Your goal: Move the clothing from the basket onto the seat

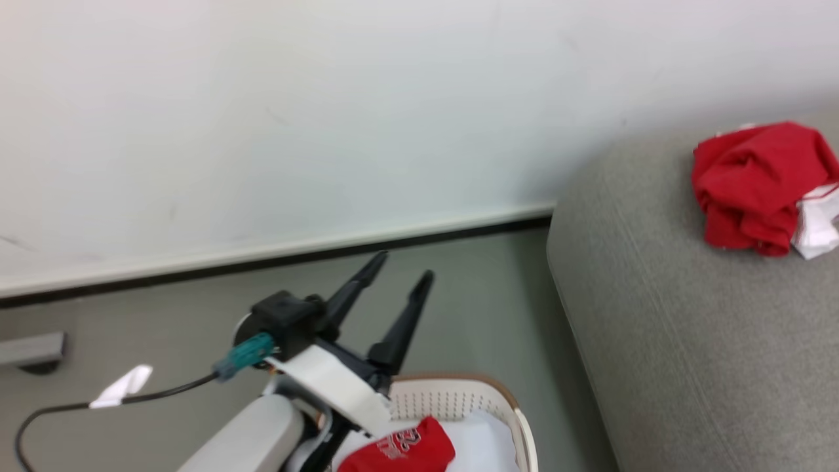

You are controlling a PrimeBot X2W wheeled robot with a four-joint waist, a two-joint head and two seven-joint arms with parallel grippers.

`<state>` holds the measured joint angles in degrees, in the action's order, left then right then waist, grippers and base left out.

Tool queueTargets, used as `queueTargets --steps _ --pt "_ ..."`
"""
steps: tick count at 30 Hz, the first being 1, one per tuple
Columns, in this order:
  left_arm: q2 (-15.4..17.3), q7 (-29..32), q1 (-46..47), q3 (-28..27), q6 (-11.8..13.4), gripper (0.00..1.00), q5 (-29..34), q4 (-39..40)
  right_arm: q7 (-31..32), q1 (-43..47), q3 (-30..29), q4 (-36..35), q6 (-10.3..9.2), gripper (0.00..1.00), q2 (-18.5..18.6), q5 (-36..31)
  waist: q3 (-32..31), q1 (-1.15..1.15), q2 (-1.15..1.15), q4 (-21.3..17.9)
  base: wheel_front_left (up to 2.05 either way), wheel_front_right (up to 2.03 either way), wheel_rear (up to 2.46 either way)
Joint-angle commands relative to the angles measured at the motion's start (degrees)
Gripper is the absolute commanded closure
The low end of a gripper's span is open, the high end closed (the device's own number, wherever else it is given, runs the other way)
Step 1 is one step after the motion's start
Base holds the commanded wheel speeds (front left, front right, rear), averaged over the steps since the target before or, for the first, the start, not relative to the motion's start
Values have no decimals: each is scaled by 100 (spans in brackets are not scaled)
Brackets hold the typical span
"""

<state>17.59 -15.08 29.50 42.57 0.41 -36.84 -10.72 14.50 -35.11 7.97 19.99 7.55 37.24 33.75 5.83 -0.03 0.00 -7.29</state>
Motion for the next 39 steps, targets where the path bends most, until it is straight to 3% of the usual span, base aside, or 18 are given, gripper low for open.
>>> queueTargets --steps 1,12,24,30,39 --pt "74 -9 -212 -189 67 0 -12 15 -107 215 60 -226 -13 0 -73 87 -382 3 0 137 0 0 0" --pt "332 -8 -977 -1390 399 0 91 161 -1146 1152 30 -1389 -13 0 -647 139 -681 3 0 516 0 0 0" --pt "70 -8 -1875 -2585 660 0 519 93 -2298 2700 -378 -1566 -13 0 -1666 -16 -730 3 0 873 0 0 0" --pt "-230 -8 -2389 -3124 543 0 826 166 -2859 3214 -132 -1398 -13 0 -2028 -235 -757 3 0 883 0 0 0" --pt "-700 -8 -2784 -3780 293 0 1405 97 -2971 3342 -52 -946 -13 0 -2632 -701 -757 3 0 862 0 0 0"
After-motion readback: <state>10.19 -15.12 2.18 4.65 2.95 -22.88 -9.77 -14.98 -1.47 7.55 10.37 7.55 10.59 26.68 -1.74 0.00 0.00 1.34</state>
